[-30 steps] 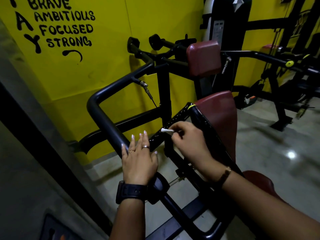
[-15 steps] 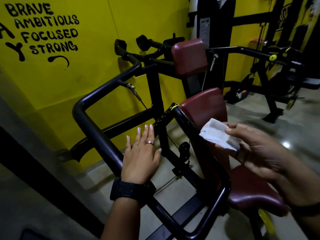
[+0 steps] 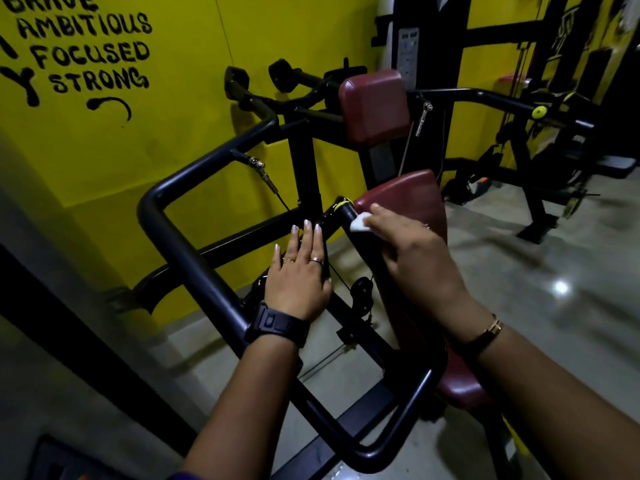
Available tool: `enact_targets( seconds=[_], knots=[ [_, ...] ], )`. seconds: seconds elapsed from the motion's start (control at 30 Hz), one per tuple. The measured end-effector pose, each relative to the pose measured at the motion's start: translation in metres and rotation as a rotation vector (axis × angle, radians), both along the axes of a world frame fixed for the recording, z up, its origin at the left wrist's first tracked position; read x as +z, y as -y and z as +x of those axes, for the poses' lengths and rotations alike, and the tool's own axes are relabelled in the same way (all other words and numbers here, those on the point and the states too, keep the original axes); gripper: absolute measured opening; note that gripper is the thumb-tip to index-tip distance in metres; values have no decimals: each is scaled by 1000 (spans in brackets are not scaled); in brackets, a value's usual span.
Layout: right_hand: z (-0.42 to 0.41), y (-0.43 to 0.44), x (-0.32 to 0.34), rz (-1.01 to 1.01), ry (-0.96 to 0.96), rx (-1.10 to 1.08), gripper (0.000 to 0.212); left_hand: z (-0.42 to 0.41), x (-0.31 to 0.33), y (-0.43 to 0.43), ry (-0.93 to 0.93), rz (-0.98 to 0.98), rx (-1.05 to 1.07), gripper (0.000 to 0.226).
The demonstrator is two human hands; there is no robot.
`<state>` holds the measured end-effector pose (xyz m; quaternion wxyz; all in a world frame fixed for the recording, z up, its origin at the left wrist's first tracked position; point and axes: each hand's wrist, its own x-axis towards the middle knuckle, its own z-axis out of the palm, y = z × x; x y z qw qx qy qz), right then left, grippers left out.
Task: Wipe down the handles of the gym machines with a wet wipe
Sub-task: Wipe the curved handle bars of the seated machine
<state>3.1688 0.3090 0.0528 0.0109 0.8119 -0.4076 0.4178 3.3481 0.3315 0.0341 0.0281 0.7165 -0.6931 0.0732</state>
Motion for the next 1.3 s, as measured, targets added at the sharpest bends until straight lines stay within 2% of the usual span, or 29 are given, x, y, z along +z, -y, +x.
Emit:
enact_targets(
  seconds=[0.1, 0.23, 0.33, 0.5, 0.57, 0.63, 0.7, 0.8, 0.9, 1.0, 1.13, 1.3],
  knots=[
    [10, -3, -14, 84, -84, 48, 48, 0, 0, 0, -4, -5, 0, 80],
    [16, -2, -13, 134, -165, 26, 68, 1, -1, 1, -14, -5, 1, 81],
    [25, 6, -7, 177, -218, 7, 66, 1, -1, 1, -1, 4, 1, 81],
    [21, 0, -24, -25, -347, -38, 52, 2, -4, 0, 1, -16, -1, 80],
    [12, -8, -31, -10, -290, -81, 52, 2, -4, 1, 9, -20, -1, 80],
    [8, -8, -29, 80, -124, -101, 56, 2, -4, 2, 17, -15, -2, 81],
    [10, -3, -19, 119, -35, -77, 51, 2, -5, 2, 27, -9, 1, 82],
    [24, 6, -11, 41, -94, -59, 48, 2, -5, 1, 28, -11, 11, 81],
    [31, 4, -12, -34, -251, -55, 58, 1, -4, 2, 28, -9, 11, 80],
    [20, -11, -24, -161, -327, -121, 53, 1, -5, 2, 38, -21, 11, 79],
    [7, -19, -44, -17, -154, -136, 49, 2, -7, 2, 42, -30, 10, 79],
    [22, 10, -20, 69, -94, -105, 52, 2, -6, 2, 43, -20, 11, 80]
  ],
)
